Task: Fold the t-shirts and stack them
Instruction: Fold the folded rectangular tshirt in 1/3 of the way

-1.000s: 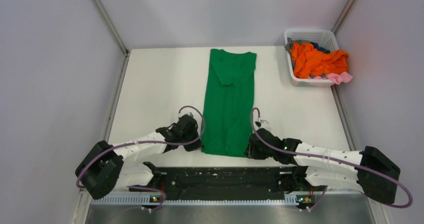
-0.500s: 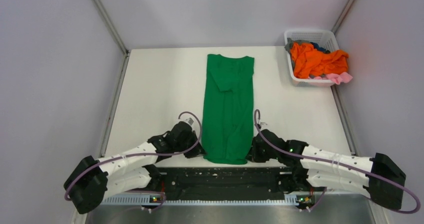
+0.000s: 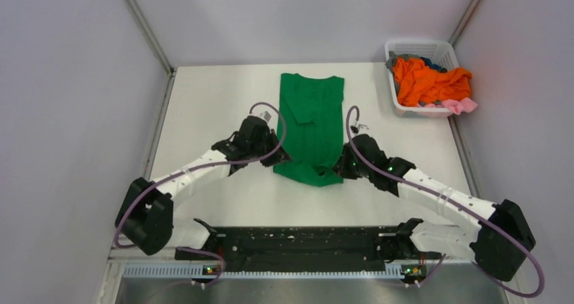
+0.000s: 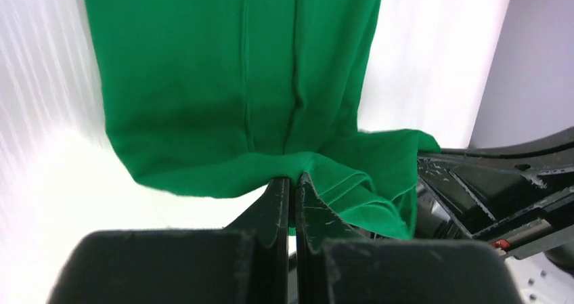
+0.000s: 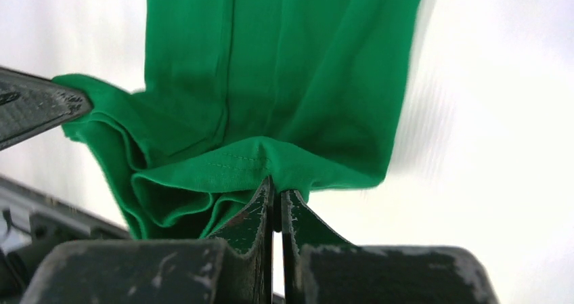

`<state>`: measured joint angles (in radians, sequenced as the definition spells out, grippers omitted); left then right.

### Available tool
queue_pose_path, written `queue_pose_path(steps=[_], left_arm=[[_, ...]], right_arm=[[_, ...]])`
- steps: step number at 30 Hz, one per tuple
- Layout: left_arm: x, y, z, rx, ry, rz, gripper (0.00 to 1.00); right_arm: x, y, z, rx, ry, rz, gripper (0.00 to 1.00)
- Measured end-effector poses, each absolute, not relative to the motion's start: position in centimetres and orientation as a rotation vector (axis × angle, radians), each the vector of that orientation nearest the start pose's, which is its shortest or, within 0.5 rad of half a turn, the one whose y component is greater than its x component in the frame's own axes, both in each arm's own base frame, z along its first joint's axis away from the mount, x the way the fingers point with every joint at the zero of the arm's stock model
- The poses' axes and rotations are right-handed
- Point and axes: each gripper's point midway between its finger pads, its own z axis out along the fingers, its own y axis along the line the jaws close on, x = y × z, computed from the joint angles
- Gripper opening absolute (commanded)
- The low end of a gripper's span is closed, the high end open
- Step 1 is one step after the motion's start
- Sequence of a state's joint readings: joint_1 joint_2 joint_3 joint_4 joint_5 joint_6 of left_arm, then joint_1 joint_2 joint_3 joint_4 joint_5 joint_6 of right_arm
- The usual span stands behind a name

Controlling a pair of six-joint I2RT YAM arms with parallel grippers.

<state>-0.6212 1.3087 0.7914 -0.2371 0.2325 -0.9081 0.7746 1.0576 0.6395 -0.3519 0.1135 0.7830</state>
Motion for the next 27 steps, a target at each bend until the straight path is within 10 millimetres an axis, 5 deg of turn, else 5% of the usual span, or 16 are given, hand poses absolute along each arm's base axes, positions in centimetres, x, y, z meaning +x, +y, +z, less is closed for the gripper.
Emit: queue_pose_path(steps=[6,12,20,27], left_arm=[[30.9,-25.7,13.4,-0.256,2.470,-0.905,0.00],[36.4,-24.8,12.6,-0.276,2.474,-0.859,0.00],[41.2,-25.1,10.4,-0.255,2.516,-0.848,0.00],[43.2,-24.3,8.7,-0.275,2.541,-0.814,0.00]], right_arm=[[26.9,20.3,11.6,0.137,2.389,0.559,0.00],[32.2,20.0,11.3,0.140,2.397,0.524,0.00],[36.5,19.0,9.9,0.144,2.409,0.497,0.00],[38.9,18.6,7.9,0.141,2.417,0.501,0.00]])
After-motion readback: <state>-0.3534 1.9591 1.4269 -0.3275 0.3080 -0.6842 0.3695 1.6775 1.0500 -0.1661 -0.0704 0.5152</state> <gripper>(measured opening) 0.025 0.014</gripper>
